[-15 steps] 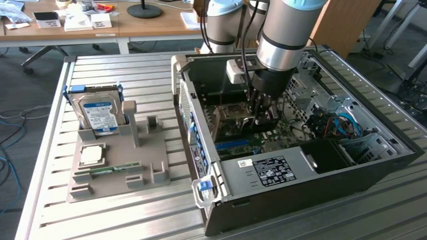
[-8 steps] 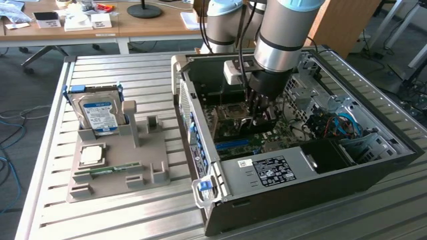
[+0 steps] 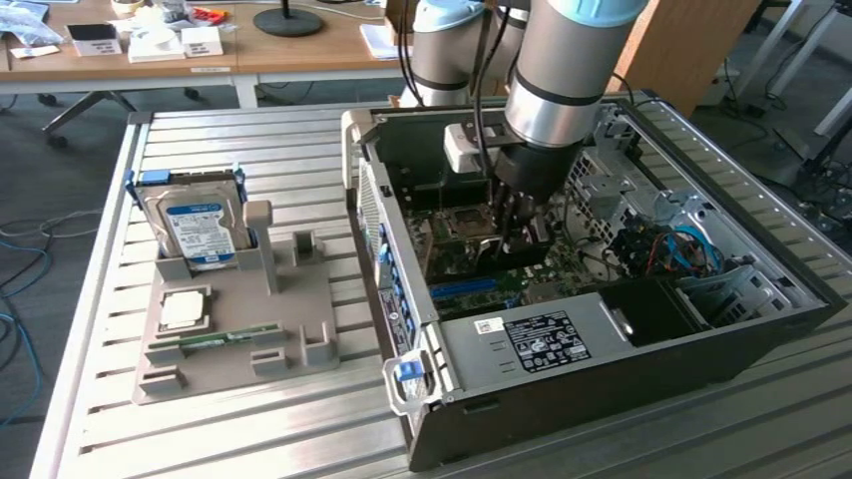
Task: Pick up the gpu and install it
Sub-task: 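Insert the gpu into the slot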
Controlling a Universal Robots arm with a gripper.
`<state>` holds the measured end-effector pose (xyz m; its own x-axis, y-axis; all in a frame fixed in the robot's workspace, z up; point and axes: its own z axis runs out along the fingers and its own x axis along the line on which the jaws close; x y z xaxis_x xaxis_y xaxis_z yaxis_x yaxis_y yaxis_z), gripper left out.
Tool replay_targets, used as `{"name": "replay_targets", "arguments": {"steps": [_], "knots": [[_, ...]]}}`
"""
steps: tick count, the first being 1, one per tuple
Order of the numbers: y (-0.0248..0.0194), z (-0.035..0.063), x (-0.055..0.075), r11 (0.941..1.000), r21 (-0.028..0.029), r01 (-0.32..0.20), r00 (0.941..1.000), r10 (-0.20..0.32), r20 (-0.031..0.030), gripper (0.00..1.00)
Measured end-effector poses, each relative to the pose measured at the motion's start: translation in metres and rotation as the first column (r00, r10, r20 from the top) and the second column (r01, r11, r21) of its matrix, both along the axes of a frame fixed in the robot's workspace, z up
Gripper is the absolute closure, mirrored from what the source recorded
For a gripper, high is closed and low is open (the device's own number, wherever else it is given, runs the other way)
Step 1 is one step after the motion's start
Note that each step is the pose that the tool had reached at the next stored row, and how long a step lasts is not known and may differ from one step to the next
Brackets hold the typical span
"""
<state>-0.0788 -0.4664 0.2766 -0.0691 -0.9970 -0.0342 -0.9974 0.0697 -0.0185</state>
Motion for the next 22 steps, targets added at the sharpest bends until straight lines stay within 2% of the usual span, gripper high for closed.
{"name": "replay_targets", "arguments": {"steps": [13,22], "knots": [[0.0000,-0.0107,-0.005,1.0000,0.0001,0.000,1.0000,0.000,0.0000,0.73],[0.0000,-0.0120,-0.007,1.0000,0.0001,0.000,1.0000,0.000,0.0000,0.73]]}}
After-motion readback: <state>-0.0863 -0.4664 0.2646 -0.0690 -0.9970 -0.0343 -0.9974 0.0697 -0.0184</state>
